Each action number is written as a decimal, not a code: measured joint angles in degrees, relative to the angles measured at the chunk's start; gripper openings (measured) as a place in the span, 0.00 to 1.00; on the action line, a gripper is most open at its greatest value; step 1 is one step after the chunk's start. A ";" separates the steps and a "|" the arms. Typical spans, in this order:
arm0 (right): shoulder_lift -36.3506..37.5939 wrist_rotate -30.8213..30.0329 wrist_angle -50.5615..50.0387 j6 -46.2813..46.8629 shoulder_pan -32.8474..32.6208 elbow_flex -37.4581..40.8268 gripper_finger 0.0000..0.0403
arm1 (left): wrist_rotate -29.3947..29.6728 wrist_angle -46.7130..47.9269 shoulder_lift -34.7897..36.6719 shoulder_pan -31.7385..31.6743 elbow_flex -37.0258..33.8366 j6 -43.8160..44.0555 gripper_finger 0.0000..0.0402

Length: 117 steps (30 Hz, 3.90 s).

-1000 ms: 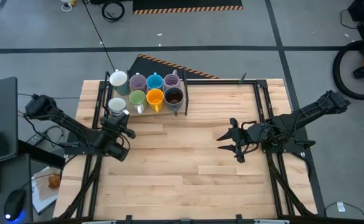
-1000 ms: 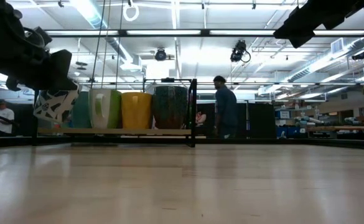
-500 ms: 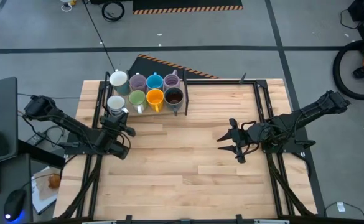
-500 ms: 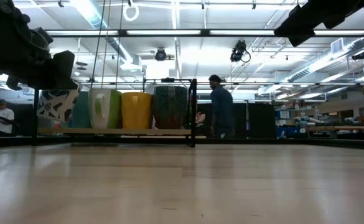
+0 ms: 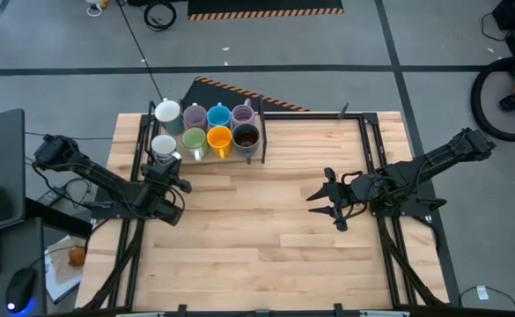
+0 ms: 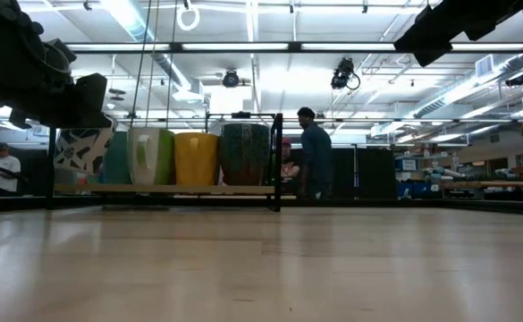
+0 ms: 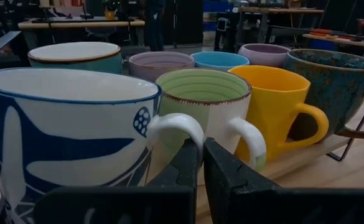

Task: Place coffee mugs
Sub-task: Put the blue patterned mug on the shelf

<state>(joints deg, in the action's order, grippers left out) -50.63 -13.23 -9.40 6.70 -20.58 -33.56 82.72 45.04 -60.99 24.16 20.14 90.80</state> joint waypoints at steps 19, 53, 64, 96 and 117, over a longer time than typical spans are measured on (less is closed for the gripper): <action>0.00 -0.02 0.36 2.11 -0.68 -0.01 0.39 | -9.03 -4.52 -0.02 12.60 3.74 -2.07 0.04; 0.00 0.11 0.60 1.62 -1.51 -0.01 0.39 | -18.38 -57.69 -11.85 20.44 -2.91 -25.07 0.04; 0.00 0.87 0.62 1.81 -1.51 0.01 0.39 | -21.00 -58.18 -11.79 21.09 -2.91 -25.71 0.04; 0.00 0.94 0.65 0.63 -1.51 0.02 0.39 | -39.56 -33.16 -11.76 11.69 19.33 -28.17 0.17; -8.22 0.74 3.87 -0.94 -1.51 0.02 0.39 | -65.62 -5.42 -26.01 -11.74 43.89 -35.08 0.15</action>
<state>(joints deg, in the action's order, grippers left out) -58.85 -12.50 -5.53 5.76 -22.09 -33.54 17.10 39.62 -87.01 12.43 64.03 55.72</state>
